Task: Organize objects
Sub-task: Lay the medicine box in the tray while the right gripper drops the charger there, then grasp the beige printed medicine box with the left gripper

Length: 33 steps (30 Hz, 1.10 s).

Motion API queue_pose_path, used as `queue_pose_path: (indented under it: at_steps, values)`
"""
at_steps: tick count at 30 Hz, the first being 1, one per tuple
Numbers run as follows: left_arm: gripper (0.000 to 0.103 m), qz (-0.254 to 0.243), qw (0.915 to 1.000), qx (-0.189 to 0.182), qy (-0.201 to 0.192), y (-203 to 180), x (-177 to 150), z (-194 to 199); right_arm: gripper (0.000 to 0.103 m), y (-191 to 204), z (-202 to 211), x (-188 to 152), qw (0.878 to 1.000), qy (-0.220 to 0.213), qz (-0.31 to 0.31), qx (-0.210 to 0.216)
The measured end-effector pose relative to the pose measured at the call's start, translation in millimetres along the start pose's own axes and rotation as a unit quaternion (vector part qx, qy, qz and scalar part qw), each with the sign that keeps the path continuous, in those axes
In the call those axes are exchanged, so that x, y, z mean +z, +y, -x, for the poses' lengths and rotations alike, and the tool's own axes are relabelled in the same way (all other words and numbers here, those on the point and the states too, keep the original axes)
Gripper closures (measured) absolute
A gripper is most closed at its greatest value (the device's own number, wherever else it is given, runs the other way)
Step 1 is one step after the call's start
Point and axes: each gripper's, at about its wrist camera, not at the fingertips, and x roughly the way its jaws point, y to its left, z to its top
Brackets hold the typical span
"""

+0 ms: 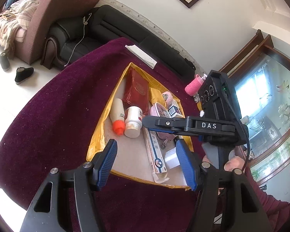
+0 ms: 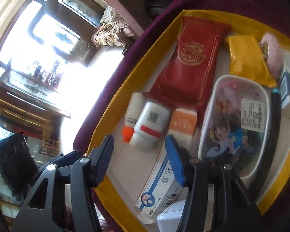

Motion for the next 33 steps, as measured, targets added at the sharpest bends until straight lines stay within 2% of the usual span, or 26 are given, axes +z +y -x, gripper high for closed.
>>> queue_pose_path:
  at_steps: [3, 5, 8, 11, 15, 16, 17, 19, 21, 22, 23, 25, 26, 29, 33]
  values:
    - [0.045, -0.002, 1.0000, 0.000, -0.003, -1, 2, 1, 0.048, 8, 23, -2, 0.999, -0.021, 0.008, 0.025]
    - [0.044, -0.005, 1.0000, 0.003, -0.004, -4, 3, 0, 0.048, 9, 51, 1, 0.998, -0.057, 0.018, 0.008]
    - [0.043, -0.019, 0.9998, 0.005, 0.002, -14, 2, -4, 0.047, 5, 100, 0, 0.991, -0.119, 0.039, -0.045]
    - [0.039, -0.033, 0.9994, 0.006, 0.011, -26, 4, -11, 0.043, -7, 154, -17, 0.971, -0.187, 0.062, -0.136]
    - [0.039, -0.056, 0.9980, 0.001, 0.028, -48, 3, -21, 0.037, -32, 218, -45, 0.922, -0.267, 0.073, -0.270]
    - [0.039, -0.063, 0.9974, -0.002, 0.034, -55, 2, -25, 0.031, -39, 236, -57, 0.906, -0.285, 0.071, -0.304]
    - [0.039, -0.074, 0.9965, -0.004, 0.040, -65, 2, -29, 0.020, -45, 252, -65, 0.888, -0.305, 0.067, -0.338]
    - [0.039, -0.099, 0.9937, -0.011, 0.051, -88, 0, -38, 0.011, -62, 283, -88, 0.848, -0.347, 0.053, -0.396]
    - [0.039, -0.128, 0.9897, -0.018, 0.062, -112, -3, -48, 0.006, -83, 300, -101, 0.827, -0.364, 0.029, -0.428]
    - [0.039, -0.141, 0.9873, -0.023, 0.070, -124, -4, -53, 0.005, -98, 309, -109, 0.824, -0.359, 0.003, -0.438]
    - [0.039, -0.154, 0.9845, -0.027, 0.079, -138, -6, -61, 0.005, -115, 318, -115, 0.827, -0.351, -0.030, -0.438]
    - [0.039, -0.174, 0.9794, -0.032, 0.098, -162, -10, -75, 0.005, -149, 331, -131, 0.848, -0.346, -0.095, -0.391]
    - [0.039, -0.181, 0.9770, -0.035, 0.106, -173, -13, -82, 0.005, -165, 338, -139, 0.854, -0.352, -0.126, -0.363]
    - [0.039, -0.206, 0.9696, -0.033, 0.127, -206, -22, -104, 0.005, -202, 351, -158, 0.851, -0.360, -0.189, -0.332]
    - [0.039, -0.214, 0.9643, -0.029, 0.154, -239, -31, -134, 0.005, -223, 352, -165, 0.851, -0.354, -0.212, -0.325]
